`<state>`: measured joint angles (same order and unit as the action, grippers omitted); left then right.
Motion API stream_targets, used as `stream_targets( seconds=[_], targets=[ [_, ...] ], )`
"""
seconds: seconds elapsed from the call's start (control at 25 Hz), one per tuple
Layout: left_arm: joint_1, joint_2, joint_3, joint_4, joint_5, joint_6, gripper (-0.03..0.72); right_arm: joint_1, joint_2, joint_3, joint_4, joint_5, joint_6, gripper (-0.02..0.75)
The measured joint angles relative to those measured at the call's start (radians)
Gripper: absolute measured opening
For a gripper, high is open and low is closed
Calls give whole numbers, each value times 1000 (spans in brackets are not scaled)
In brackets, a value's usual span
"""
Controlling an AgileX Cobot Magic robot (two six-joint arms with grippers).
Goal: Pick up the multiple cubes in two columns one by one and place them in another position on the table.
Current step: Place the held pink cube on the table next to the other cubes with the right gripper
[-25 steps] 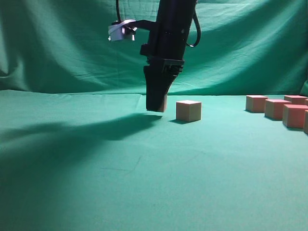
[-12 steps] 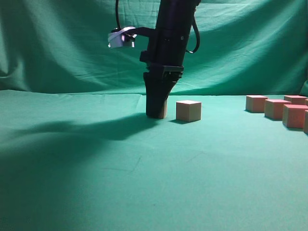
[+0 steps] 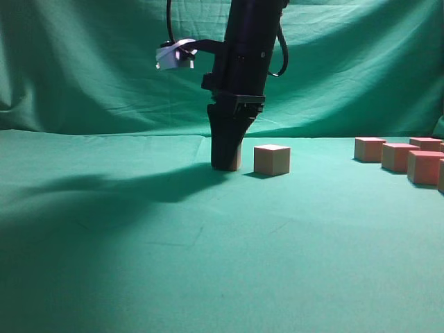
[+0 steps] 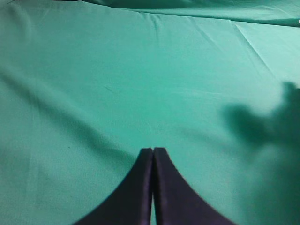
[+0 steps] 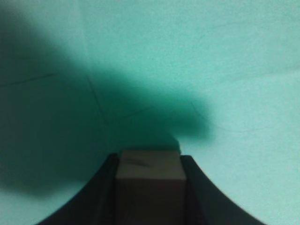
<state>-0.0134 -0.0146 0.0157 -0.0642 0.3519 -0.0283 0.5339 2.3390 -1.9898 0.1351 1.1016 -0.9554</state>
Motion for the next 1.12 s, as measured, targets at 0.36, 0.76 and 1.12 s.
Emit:
stream_targets(
  seconds=[0.36,0.76,1.12],
  targets=[
    [0,0,0,0,0,0,0,0,0,0,-9,2,27,259],
    [0,0,0,0,0,0,0,0,0,0,-32,7,37,346],
    [0,0,0,0,0,0,0,-2,-53,-42,-38,3,143,610]
  ],
)
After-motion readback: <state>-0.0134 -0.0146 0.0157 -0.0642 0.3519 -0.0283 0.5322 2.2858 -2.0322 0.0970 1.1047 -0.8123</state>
